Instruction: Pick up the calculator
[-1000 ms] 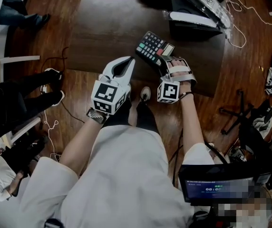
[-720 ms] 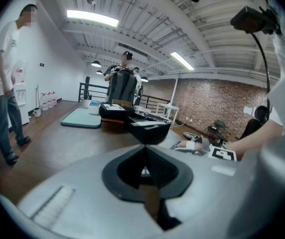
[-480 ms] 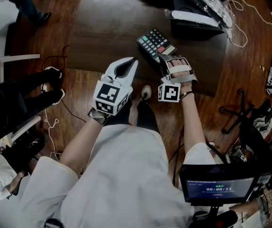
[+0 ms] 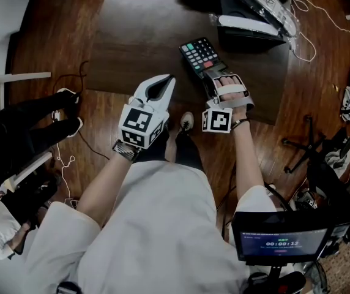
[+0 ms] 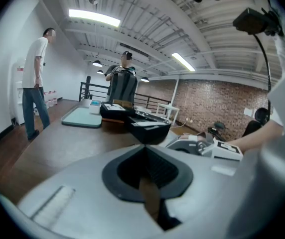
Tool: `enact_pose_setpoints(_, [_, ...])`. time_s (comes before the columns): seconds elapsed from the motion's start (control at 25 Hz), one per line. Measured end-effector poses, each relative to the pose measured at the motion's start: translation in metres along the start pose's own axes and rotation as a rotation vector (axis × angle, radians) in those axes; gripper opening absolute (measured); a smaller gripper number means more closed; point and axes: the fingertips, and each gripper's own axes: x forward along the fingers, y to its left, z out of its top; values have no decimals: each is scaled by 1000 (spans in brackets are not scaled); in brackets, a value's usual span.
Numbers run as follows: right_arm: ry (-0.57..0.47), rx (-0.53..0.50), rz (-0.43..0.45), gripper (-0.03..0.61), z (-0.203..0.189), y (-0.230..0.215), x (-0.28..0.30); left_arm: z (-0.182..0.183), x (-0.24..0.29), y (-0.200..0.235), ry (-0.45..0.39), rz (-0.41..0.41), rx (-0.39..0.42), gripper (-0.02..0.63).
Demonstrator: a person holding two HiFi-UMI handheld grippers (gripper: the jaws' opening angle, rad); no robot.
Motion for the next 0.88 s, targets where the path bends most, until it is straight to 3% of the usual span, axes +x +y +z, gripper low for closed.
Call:
enact_pose_setpoints(0.4, [44, 41, -94, 54, -17, -53, -24, 19, 0, 12, -40, 13, 14, 6])
enact_pose_setpoints(0.88, [110, 12, -221, 55, -31, -126, -66, 61, 0, 11, -121, 0, 68, 6])
